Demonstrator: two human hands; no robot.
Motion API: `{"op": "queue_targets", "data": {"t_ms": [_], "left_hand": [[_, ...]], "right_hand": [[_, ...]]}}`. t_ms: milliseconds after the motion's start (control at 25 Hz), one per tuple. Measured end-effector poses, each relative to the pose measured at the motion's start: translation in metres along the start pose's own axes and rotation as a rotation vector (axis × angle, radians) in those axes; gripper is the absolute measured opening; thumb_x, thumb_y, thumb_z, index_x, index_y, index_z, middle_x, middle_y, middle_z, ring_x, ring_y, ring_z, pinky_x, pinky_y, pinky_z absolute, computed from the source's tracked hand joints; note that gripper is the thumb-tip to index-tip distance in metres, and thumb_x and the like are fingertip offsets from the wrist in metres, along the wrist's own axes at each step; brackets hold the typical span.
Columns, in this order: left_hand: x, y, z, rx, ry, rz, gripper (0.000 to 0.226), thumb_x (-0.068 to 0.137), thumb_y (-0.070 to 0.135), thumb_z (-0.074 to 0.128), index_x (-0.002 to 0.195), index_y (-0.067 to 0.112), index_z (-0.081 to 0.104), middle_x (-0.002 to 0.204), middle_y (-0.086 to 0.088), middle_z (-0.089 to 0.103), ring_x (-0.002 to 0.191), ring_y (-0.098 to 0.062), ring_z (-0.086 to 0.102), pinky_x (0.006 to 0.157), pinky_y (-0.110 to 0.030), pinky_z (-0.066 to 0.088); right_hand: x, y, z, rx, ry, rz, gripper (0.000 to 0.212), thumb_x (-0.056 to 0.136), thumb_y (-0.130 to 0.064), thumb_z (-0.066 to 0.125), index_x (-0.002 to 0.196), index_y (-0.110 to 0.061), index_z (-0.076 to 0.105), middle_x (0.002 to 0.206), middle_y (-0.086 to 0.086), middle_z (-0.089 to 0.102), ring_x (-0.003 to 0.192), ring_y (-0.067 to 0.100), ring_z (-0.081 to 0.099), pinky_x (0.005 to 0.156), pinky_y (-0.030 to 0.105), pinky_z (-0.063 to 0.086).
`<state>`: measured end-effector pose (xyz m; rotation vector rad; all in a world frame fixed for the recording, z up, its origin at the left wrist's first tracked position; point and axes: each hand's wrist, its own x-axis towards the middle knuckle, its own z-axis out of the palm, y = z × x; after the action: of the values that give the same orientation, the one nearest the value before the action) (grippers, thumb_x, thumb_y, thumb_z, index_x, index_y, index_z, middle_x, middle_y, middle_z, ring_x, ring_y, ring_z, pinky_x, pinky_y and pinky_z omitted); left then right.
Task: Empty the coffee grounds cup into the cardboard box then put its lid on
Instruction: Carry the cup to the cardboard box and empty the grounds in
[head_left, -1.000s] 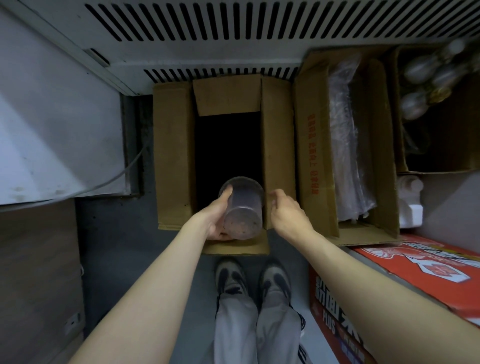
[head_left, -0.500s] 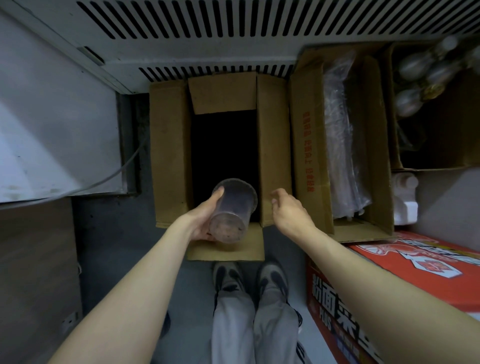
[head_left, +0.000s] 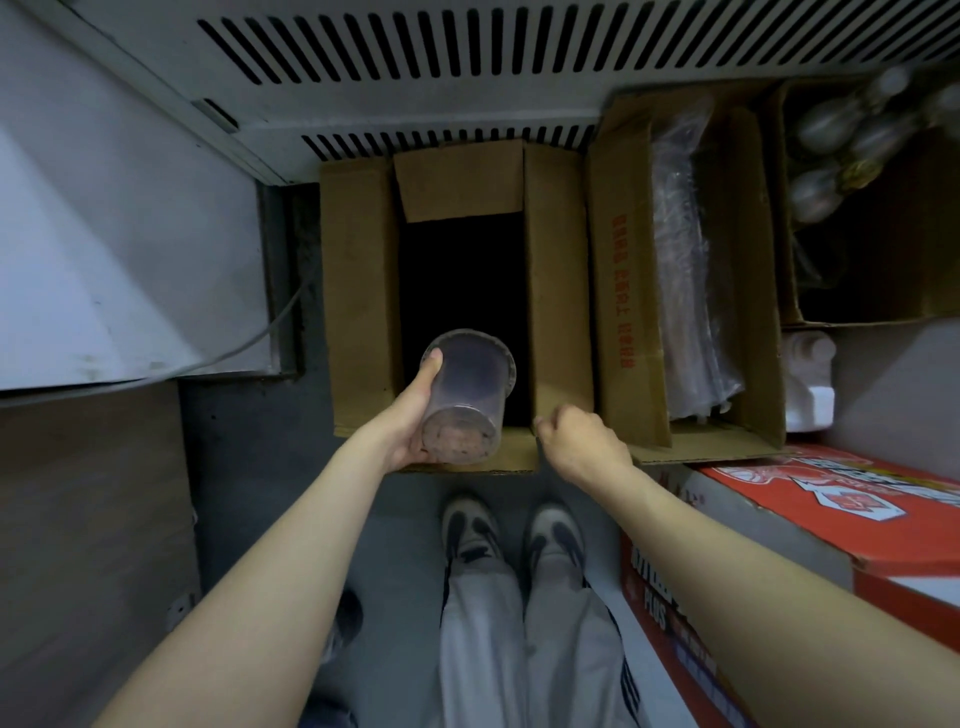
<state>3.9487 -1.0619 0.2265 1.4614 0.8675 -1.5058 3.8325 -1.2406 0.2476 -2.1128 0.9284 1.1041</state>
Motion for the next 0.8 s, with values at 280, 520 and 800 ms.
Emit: {"op": "queue_targets", "data": {"t_ms": [280,520,800], "left_hand": [[-0.041,0.012,-0.013,0.007,0.013,0.059,0.086,0.087,0.088,0.039,0.142,0.025,0.059,0.129,-0.011,0.073,0.118,-0.032,0.069,0.101,-0.052,0.056],[-0.056,0.016,-0.006,-0.002,0.018,0.108,0.082,0.091,0.085,0.037,0.143,0.025,0.058,0.131,-0.011,0.071,0.120,-0.032,0.068,0.105,-0.054,0.054],[-0.046,0.006,-0.005,-0.005,0.017,0.200,0.079,0.091,0.085,0.032,0.140,0.028,0.060,0.125,-0.008,0.075,0.115,-0.027,0.072,0.100,-0.050,0.057]], "right_hand": [[-0.029,-0.017,-0.001,-0.054,-0.245,0.147,0.078,0.090,-0.073,0.034,0.133,-0.011,0.057,0.134,0.013,0.060,0.117,0.035,0.058,0.094,0.044,0.048],[-0.032,-0.022,-0.006,0.162,-0.155,0.033,0.064,0.094,-0.055,0.048,0.145,-0.017,0.043,0.138,0.012,0.059,0.120,0.034,0.058,0.098,0.046,0.050],[-0.012,-0.018,0.008,-0.033,-0.234,-0.087,0.071,0.099,-0.033,0.046,0.159,-0.032,0.009,0.132,0.013,0.063,0.108,0.030,0.064,0.091,0.045,0.054]]}}
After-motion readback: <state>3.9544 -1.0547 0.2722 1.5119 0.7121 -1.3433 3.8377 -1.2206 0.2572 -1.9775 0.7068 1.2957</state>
